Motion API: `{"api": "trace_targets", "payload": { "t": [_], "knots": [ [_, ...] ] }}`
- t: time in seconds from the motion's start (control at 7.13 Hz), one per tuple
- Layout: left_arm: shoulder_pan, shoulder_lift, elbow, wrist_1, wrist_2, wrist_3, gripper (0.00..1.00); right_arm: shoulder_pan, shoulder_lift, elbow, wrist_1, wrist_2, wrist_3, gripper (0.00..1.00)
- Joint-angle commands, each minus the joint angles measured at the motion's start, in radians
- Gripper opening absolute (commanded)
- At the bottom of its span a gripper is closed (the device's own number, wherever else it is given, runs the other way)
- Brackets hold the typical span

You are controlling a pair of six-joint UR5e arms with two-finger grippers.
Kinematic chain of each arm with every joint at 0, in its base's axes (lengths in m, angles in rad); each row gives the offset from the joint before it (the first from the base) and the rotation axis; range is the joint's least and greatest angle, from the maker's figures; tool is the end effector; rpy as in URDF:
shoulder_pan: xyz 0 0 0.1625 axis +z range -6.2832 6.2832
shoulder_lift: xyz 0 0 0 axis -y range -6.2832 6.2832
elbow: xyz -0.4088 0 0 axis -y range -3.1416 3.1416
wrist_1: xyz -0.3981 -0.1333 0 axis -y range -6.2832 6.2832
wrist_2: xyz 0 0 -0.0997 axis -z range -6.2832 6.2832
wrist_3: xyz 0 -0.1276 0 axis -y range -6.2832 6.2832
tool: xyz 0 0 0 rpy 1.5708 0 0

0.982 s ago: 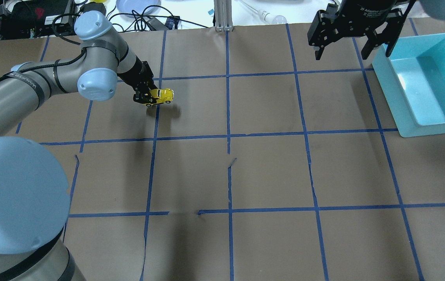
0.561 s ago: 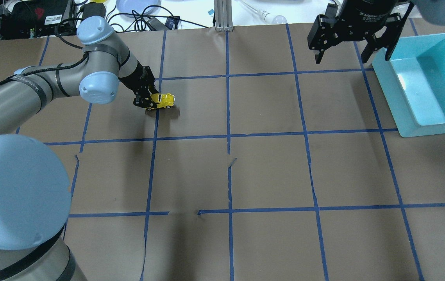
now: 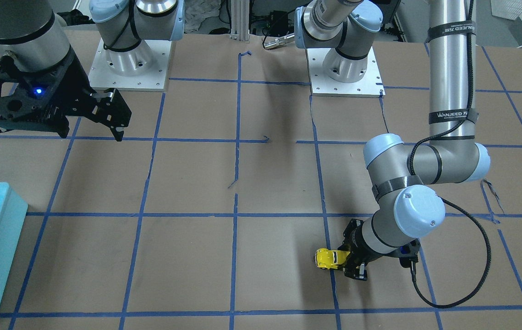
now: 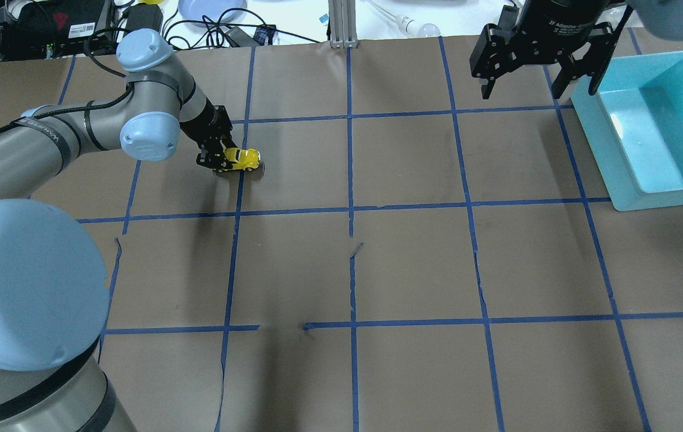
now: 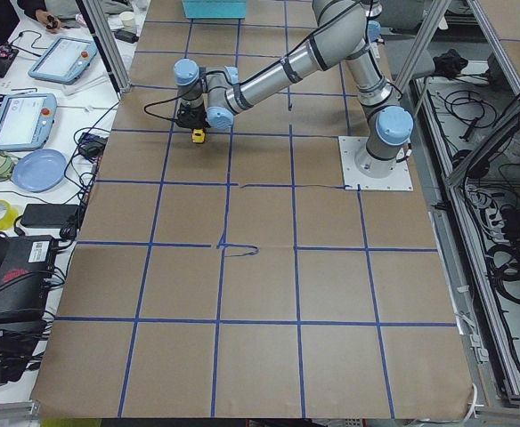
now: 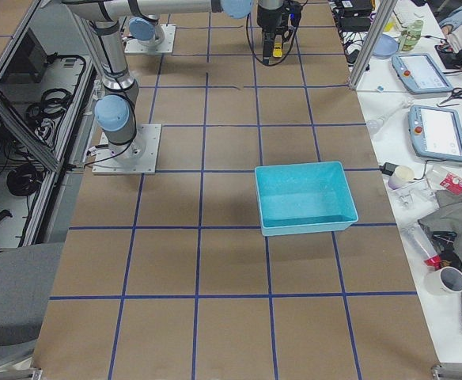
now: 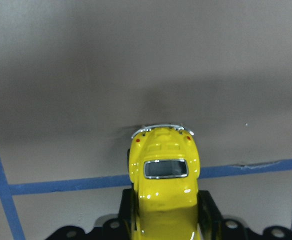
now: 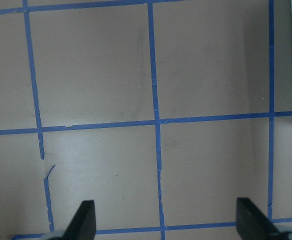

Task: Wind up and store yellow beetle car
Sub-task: 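Drag the held yellow car along the table with the left gripper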

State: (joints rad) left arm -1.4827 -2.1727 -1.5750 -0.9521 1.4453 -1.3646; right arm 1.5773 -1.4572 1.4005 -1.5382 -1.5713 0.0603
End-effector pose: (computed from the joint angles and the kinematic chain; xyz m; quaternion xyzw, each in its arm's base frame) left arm -0.0906 -0.6705 0.1473 0.6625 -0.7464 -0.0323 0.0541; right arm 0.1368 -0.5457 0.4661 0.0269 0.9996 -0.0121 0.0002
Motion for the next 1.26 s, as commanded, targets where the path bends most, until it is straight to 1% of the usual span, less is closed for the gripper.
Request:
{"api": "trace_targets", "payload": {
  "t": [0.0, 0.28, 0.56, 0.84, 1.12],
  "knots": [
    [0.036, -0.001, -0.003, 0.001, 0.032, 0.043, 0.00, 0.000, 0.000, 0.000, 0.001, -0.001, 0.001, 1.00],
    [0.076, 0.001, -0.002, 0.003, 0.044, 0.075, 0.00, 0.000, 0.000, 0.000, 0.001, -0.003, 0.001, 1.00],
    [0.088, -0.001, -0.002, 0.007, 0.111, 0.076, 0.00, 0.000, -0.002, 0.000, 0.003, -0.001, 0.001, 1.00],
    [0.117, -0.007, -0.002, 0.012, 0.132, 0.091, 0.00, 0.000, -0.002, -0.001, 0.000, -0.001, 0.001, 1.00],
    [0.169, -0.007, 0.001, 0.013, 0.132, 0.183, 0.00, -0.002, -0.002, -0.001, -0.005, 0.000, 0.003, 1.00]
  ]
}}
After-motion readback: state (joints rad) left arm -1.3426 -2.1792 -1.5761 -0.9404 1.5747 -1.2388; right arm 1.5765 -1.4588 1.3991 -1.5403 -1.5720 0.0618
